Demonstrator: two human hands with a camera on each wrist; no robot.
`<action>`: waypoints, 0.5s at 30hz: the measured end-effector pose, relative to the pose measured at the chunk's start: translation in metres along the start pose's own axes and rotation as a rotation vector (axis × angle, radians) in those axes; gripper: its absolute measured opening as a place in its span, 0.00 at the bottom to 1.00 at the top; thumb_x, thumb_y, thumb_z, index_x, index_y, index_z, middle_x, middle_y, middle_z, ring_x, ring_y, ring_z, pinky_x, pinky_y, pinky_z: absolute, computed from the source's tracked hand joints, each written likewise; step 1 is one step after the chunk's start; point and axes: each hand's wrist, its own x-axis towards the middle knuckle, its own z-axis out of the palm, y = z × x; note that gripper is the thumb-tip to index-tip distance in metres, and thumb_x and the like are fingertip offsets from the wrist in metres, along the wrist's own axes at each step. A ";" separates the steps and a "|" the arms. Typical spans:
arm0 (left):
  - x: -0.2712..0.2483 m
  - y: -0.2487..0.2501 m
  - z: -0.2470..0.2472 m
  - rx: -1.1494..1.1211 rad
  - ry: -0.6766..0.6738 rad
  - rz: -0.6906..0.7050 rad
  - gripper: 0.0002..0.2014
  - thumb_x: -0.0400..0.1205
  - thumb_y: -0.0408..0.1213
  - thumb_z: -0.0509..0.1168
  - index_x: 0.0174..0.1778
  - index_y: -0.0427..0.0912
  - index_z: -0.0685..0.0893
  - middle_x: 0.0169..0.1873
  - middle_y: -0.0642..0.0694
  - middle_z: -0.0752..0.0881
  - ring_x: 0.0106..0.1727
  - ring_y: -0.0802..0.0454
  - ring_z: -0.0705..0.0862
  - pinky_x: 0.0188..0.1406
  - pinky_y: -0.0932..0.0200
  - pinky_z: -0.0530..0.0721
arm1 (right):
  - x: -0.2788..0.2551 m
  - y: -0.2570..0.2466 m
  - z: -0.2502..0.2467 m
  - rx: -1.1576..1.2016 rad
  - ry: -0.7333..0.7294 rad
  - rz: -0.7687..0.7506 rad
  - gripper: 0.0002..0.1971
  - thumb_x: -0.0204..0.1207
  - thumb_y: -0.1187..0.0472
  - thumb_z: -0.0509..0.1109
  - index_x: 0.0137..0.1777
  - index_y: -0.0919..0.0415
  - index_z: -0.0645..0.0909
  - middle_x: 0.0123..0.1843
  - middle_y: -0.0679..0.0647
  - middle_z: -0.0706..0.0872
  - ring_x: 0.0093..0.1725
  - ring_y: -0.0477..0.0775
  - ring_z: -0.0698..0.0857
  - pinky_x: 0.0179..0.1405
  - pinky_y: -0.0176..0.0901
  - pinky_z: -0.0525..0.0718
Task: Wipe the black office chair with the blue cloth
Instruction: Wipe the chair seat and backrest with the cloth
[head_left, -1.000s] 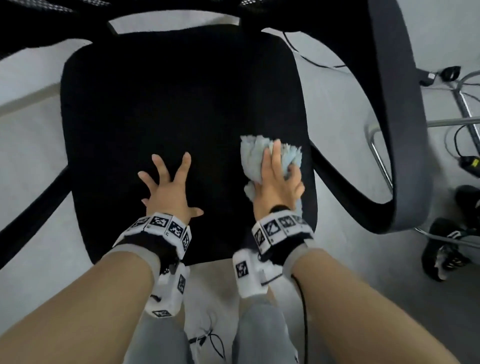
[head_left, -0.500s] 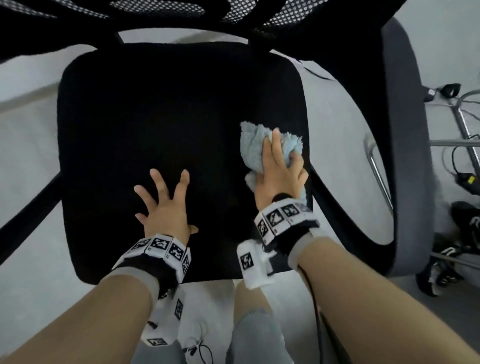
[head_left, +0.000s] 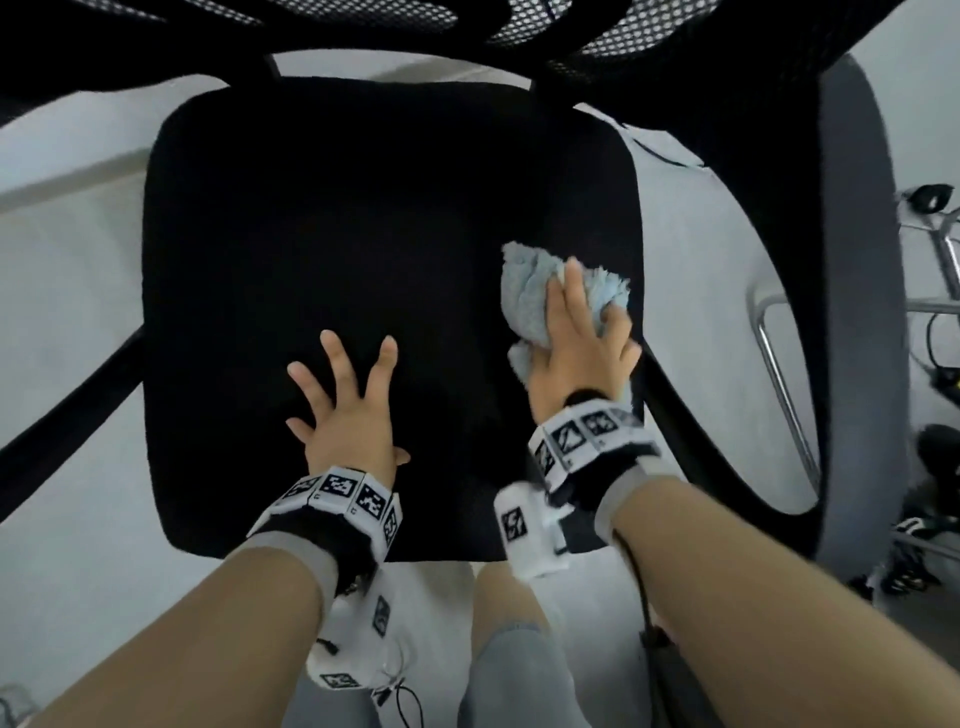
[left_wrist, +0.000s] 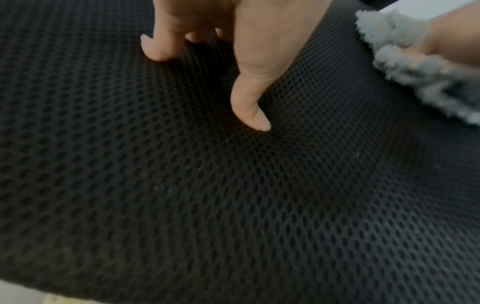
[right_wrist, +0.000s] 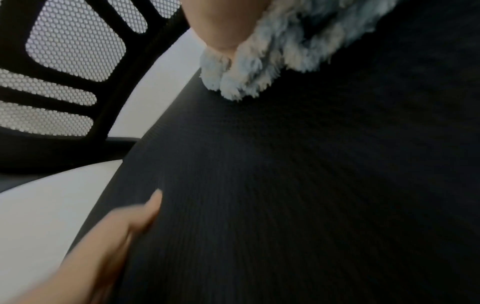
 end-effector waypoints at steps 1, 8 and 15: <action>0.000 0.001 0.001 -0.006 0.011 0.002 0.57 0.70 0.34 0.75 0.78 0.64 0.36 0.77 0.43 0.22 0.79 0.28 0.29 0.73 0.22 0.57 | 0.021 -0.002 -0.002 -0.052 0.028 -0.007 0.32 0.78 0.53 0.58 0.80 0.46 0.49 0.82 0.35 0.42 0.75 0.62 0.55 0.70 0.52 0.60; -0.002 0.001 0.004 0.057 0.035 0.000 0.58 0.71 0.38 0.74 0.77 0.62 0.30 0.77 0.40 0.23 0.80 0.28 0.32 0.74 0.27 0.61 | 0.090 -0.029 -0.026 0.070 -0.020 0.117 0.30 0.79 0.54 0.58 0.79 0.41 0.51 0.83 0.41 0.48 0.77 0.62 0.56 0.74 0.52 0.59; -0.007 -0.005 0.003 0.041 0.006 0.031 0.57 0.73 0.36 0.73 0.76 0.64 0.29 0.75 0.42 0.18 0.79 0.29 0.29 0.75 0.26 0.58 | 0.021 -0.008 -0.009 0.017 0.047 0.038 0.32 0.79 0.53 0.60 0.79 0.42 0.50 0.82 0.44 0.50 0.74 0.63 0.60 0.74 0.53 0.62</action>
